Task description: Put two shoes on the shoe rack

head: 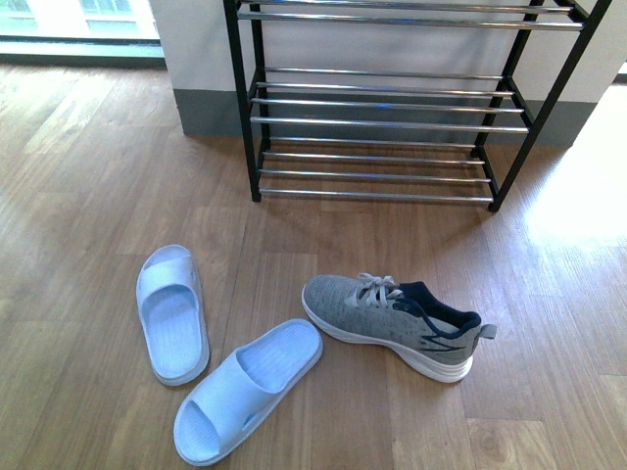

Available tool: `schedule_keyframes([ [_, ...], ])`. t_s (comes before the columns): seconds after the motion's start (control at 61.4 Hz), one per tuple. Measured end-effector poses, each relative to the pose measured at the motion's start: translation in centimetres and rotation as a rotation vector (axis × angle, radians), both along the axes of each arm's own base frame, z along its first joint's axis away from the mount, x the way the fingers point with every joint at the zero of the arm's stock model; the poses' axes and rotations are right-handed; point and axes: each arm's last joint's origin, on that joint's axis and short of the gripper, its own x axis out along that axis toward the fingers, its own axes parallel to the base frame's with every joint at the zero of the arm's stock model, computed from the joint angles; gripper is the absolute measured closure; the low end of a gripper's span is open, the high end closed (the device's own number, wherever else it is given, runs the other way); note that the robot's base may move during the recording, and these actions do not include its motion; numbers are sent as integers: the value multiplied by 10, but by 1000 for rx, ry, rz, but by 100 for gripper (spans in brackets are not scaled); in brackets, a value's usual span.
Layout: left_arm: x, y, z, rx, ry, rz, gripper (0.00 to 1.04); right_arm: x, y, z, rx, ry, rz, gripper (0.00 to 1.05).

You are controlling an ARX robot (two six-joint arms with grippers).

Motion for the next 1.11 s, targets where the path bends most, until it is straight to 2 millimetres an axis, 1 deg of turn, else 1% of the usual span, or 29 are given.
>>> schedule_keyframes([
  [0.537, 0, 0, 0, 0, 0, 0, 9, 0, 1, 1, 2, -4, 15, 103],
  [1.107, 0, 0, 0, 0, -1, -3, 9, 0, 0, 1, -2, -3, -8, 103],
])
